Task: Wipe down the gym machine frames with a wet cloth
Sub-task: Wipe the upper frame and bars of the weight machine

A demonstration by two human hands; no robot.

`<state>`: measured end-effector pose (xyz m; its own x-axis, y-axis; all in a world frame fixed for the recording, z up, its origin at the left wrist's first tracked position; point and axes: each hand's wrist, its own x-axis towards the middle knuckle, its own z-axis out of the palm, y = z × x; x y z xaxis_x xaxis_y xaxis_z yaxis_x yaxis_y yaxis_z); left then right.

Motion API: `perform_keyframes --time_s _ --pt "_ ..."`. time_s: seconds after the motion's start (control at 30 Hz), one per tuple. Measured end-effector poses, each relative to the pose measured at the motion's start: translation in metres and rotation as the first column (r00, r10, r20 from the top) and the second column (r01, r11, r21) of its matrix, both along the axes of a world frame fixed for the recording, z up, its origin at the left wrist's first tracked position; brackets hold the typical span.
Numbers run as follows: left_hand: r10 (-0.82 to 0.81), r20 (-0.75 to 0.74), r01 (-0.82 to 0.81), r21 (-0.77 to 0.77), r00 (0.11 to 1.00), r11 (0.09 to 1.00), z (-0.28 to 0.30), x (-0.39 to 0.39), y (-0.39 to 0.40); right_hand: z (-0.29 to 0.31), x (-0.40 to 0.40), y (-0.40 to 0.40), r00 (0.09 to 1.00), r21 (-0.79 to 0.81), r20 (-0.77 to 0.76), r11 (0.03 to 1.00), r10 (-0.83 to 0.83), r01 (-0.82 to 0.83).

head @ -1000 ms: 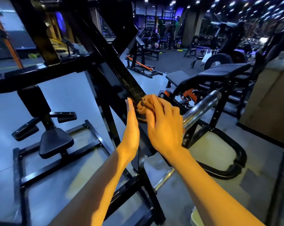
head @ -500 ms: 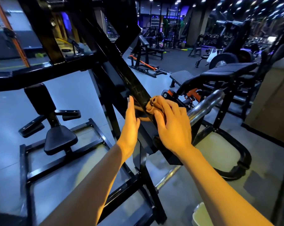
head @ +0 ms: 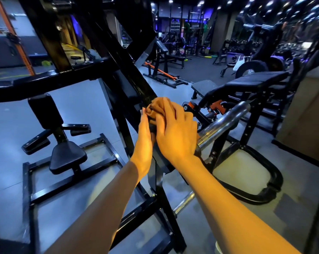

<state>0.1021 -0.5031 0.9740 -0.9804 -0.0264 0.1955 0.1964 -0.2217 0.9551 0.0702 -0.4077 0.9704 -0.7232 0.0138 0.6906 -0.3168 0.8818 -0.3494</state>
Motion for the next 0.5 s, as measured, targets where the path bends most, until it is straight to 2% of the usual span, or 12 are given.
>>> perform_keyframes --time_s 0.1,0.17,0.3,0.4,0.5 --pt "-0.018 0.009 0.018 0.007 1.000 1.000 -0.008 -0.004 -0.002 -0.023 0.021 0.024 0.999 0.030 -0.032 0.999 0.026 -0.025" --pt "-0.025 0.017 0.025 -0.015 1.000 1.000 -0.011 -0.004 -0.003 -0.040 0.038 0.036 0.999 -0.022 -0.047 1.000 -0.021 0.020" --pt "-0.022 0.016 0.021 0.065 1.000 0.998 -0.013 -0.006 -0.002 -0.014 0.009 0.011 0.999 -0.050 -0.031 0.999 -0.009 0.007" --pt "0.004 0.018 -0.006 0.099 1.000 0.995 -0.014 -0.006 0.000 0.023 -0.034 -0.015 0.994 -0.045 -0.014 0.993 0.108 -0.109" --pt "0.053 0.000 -0.053 0.068 0.999 0.996 -0.014 -0.006 -0.001 0.027 -0.042 -0.015 0.969 -0.044 -0.017 0.968 0.247 -0.248"
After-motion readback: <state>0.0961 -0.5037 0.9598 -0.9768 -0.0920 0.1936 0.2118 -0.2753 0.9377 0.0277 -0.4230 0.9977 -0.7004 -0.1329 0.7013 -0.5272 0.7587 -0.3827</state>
